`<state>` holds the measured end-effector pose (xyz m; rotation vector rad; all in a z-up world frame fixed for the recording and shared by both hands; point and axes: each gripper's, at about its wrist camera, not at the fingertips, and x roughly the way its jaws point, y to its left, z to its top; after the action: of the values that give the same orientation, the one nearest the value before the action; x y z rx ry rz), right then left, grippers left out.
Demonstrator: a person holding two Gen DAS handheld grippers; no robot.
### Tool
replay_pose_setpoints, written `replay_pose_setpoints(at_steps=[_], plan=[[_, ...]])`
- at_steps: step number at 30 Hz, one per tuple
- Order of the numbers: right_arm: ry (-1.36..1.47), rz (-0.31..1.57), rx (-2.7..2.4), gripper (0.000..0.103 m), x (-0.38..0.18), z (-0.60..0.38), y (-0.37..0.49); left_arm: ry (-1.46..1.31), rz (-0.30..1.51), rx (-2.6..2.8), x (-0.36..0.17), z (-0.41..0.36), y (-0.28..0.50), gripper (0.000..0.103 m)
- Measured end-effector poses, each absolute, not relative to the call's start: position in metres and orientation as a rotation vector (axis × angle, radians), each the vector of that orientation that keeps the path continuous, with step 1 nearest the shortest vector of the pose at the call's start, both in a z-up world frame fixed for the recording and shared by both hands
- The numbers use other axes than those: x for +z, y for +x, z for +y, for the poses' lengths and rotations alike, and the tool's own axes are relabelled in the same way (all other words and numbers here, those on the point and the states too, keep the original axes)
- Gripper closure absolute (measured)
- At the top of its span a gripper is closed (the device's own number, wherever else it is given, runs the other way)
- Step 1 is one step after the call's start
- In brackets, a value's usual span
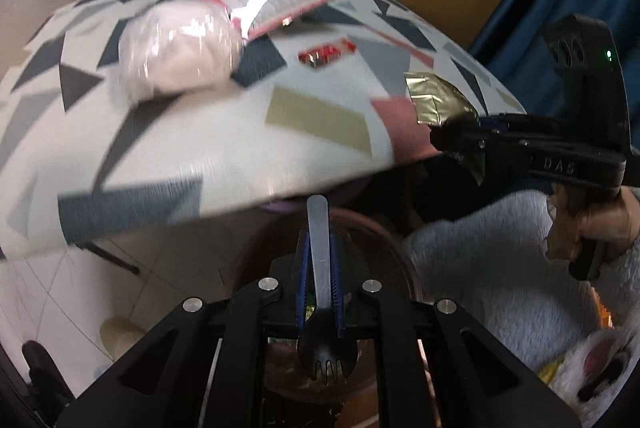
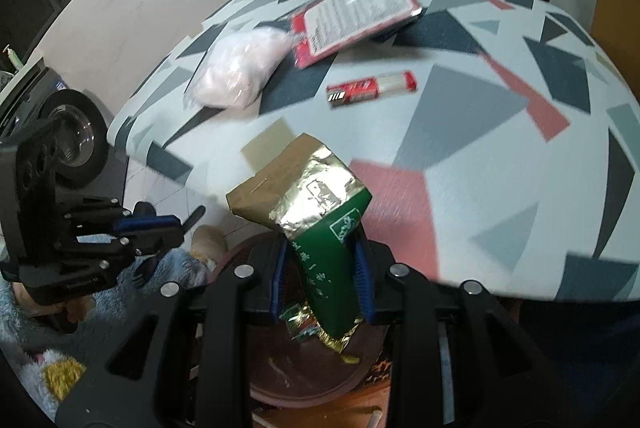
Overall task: Collect trash
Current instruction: 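Drop the fork into the bin with the left gripper while the right drops the foil bag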
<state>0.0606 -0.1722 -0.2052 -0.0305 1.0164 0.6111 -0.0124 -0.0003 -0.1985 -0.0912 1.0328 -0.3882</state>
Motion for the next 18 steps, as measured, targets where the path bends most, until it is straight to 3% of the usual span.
replay_pose_setpoints(at_steps=[6, 9, 14, 18], plan=[[-0.018, 1.054, 0.615, 0.072, -0.216, -0.17, 0.043, -0.092, 1.044, -0.407, -0.203, -0.004, -0.021, 0.089], [-0.017, 1.066, 0.616, 0.072, -0.22, -0.169, 0.038, -0.092, 1.031, -0.399, -0.2, -0.002, -0.022, 0.06], [-0.024, 1.086, 0.626, 0.072, -0.225, -0.165, 0.034, -0.108, 1.008, -0.374, -0.192, 0.008, -0.023, 0.054], [-0.025, 1.113, 0.635, 0.072, -0.233, -0.161, 0.03, -0.123, 0.979, -0.336, -0.184, 0.019, -0.029, 0.033]])
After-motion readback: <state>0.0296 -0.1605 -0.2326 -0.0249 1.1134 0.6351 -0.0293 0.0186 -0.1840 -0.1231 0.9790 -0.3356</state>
